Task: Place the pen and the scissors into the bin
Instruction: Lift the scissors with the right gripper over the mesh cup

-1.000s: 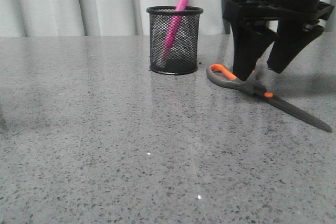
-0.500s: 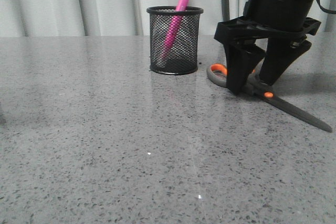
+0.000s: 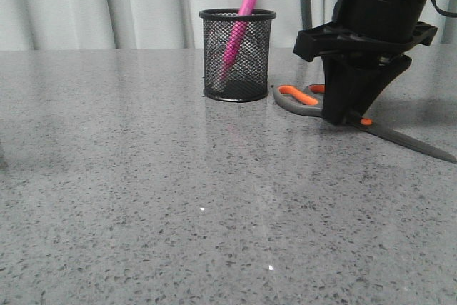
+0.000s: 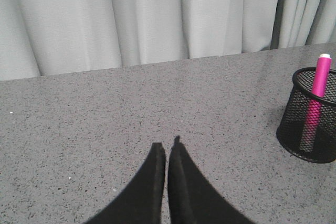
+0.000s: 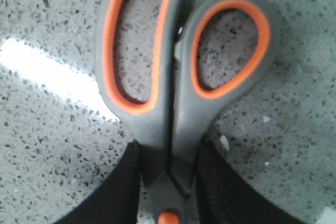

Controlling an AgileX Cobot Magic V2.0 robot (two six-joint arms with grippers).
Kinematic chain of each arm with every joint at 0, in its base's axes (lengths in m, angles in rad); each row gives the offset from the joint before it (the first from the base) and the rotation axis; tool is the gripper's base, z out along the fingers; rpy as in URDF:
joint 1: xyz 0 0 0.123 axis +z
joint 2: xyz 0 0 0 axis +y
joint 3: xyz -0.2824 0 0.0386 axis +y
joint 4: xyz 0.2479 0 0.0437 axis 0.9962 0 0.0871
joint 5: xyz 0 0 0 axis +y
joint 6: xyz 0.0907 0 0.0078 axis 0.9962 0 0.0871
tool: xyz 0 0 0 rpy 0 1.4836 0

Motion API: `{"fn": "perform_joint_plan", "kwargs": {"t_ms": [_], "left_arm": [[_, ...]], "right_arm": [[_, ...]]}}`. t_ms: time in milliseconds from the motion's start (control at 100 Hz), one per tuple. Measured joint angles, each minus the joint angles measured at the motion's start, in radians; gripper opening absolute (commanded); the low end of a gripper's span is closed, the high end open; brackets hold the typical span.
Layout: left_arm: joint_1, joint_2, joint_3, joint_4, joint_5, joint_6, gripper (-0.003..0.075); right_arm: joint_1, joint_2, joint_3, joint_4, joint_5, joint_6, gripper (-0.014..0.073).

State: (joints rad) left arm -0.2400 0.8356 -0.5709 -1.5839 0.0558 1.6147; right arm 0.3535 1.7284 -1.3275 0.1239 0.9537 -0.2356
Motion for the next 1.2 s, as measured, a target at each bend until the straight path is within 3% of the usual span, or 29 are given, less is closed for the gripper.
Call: {"fn": "perform_joint_plan", "kwargs": {"t_ms": [140,240,400,530,950,1200], "left_arm": [[0.000,0.000,0.000,0.000,0.000,0.000,-0.0019],[0.000,0.000,0.000,0.000,0.000,0.000,-0.0019],[0.000,0.000,0.000,-0.022,0.000,0.000,-0.0019],[0.000,0.000,0.000,-0.038,0.002,0.000,-0.0019],[0.000,0.000,0.000,-0.049,0.012,0.000,-0.0019],[0.000,0.000,0.000,-0.049,0.016,0.000,-0.0019]], "right_arm": [[0.000,-0.072,0.014,0.003,0.002,0.000,-0.0073],[0.000,-0.214,0.070,0.006,-0.084,0.000,-0.0073],[0.002,-0.442,0.230,0.060,-0.402,0.000,-0.0073],[0.031,-0.504,0.301,0.087,-0.683,0.000,-0.0073],[0.160,-0.249,0.306,0.102,-1.461,0.000,-0.0074],[0.171,-0.094,0.276,0.108,-1.560,0.000,-0.0074]]}}
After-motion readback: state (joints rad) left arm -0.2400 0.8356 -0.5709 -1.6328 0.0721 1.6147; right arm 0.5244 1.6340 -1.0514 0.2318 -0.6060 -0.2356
